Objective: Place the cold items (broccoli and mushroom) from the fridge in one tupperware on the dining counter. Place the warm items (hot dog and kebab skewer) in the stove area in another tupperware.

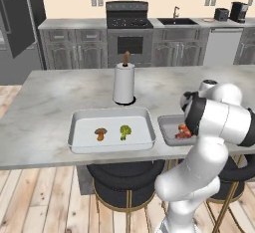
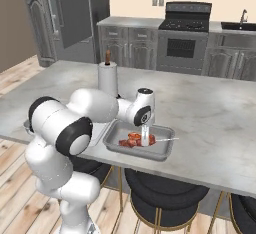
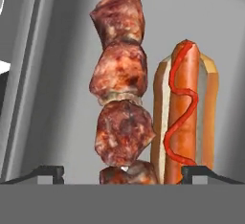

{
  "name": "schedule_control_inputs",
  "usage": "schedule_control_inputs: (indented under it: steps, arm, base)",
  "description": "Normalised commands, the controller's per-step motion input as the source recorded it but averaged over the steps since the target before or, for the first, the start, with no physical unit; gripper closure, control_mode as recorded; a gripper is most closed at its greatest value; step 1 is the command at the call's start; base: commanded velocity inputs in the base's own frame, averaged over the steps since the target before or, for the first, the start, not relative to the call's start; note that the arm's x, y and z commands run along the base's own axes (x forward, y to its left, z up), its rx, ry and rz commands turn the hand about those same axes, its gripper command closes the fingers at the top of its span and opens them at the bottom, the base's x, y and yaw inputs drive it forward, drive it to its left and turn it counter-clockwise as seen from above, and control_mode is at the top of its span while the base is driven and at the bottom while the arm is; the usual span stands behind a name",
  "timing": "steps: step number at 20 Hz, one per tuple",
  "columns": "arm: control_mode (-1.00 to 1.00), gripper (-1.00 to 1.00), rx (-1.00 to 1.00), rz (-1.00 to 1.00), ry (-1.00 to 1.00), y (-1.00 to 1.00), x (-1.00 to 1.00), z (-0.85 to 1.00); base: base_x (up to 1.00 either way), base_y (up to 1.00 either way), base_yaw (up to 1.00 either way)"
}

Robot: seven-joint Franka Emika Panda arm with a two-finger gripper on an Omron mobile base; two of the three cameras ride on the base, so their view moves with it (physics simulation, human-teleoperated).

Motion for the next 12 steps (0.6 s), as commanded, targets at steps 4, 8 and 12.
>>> schedule_control_inputs:
  steps: [4,8,12]
  arm:
    - [-1.00,-1.00,0.00,-0.10,0.00,0.03,-0.34,0.40]
    - [-1.00,-1.00,0.00,-0.18,0.00,0.03,-0.38,0.57]
    - [-1.00,-1.00,0.00,-0.18,0.00,0.12,-0.39,0.53]
  base:
    - [0.00,0.00,0.00]
    - [0.00,0.00,0.00]
    - [0.00,0.00,0.00]
